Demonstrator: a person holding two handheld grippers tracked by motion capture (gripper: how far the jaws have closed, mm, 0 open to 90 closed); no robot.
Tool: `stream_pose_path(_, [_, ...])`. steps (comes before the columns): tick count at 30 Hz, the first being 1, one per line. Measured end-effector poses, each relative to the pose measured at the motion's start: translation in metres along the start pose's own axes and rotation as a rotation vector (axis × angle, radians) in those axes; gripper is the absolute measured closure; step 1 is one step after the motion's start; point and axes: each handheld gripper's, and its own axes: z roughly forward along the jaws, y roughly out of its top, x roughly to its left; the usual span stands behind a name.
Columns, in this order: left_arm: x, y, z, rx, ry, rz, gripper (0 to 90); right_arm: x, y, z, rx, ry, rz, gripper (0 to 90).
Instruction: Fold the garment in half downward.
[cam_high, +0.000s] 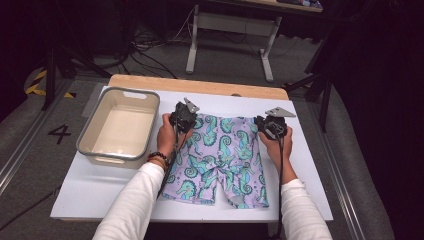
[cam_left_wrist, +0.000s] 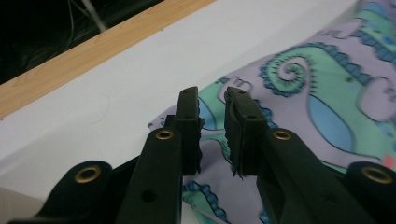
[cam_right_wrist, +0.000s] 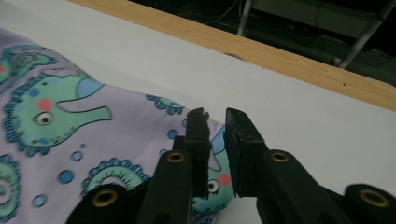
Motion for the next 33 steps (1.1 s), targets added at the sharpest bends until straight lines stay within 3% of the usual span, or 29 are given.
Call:
stream_pose_path(2, [-0.004,-0.005,-0.008,-0.01,-0.039,0.026,75.9,0.003,-0.003,-0.007,-0.013,0.029,-0.006,81.1])
stream_pose_path(6, [-0.014,-0.014,-0.022,-0.019,-0.074,0.083,76.2,0.013,-0.012,-0.023,-0.039,0.1,-0.015,81.6])
stream_pose_path(8, [-0.018,-0.02,-0.029,-0.032,-0.119,0.104,76.2,0.021,-0.017,-0.03,-0.042,0.143,-0.021,81.7])
stream_pose_path(11, [-0.024,-0.029,-0.038,-0.039,-0.151,0.14,76.1,0.034,-0.024,-0.037,-0.03,0.175,-0.075,83.2])
stream_pose_path(17, [-0.031,-0.046,-0.053,-0.03,-0.194,0.189,75.5,0.054,-0.036,-0.049,-0.017,0.247,-0.127,83.9])
stream_pose_path(23, [-0.039,-0.059,-0.07,-0.057,-0.246,0.242,71.4,0.069,-0.047,-0.062,-0.012,0.318,-0.164,81.6])
stream_pose_path(28, [-0.047,-0.073,-0.078,-0.071,-0.267,0.278,66.2,0.08,-0.054,-0.071,-0.005,0.352,-0.186,78.2])
stream_pose_path(31, [-0.051,-0.078,-0.082,-0.079,-0.298,0.297,62.1,0.084,-0.058,-0.074,0.005,0.365,-0.184,75.7])
stream_pose_path(33, [-0.055,-0.08,-0.084,-0.084,-0.327,0.303,58.0,0.088,-0.061,-0.074,0.024,0.367,-0.209,71.2])
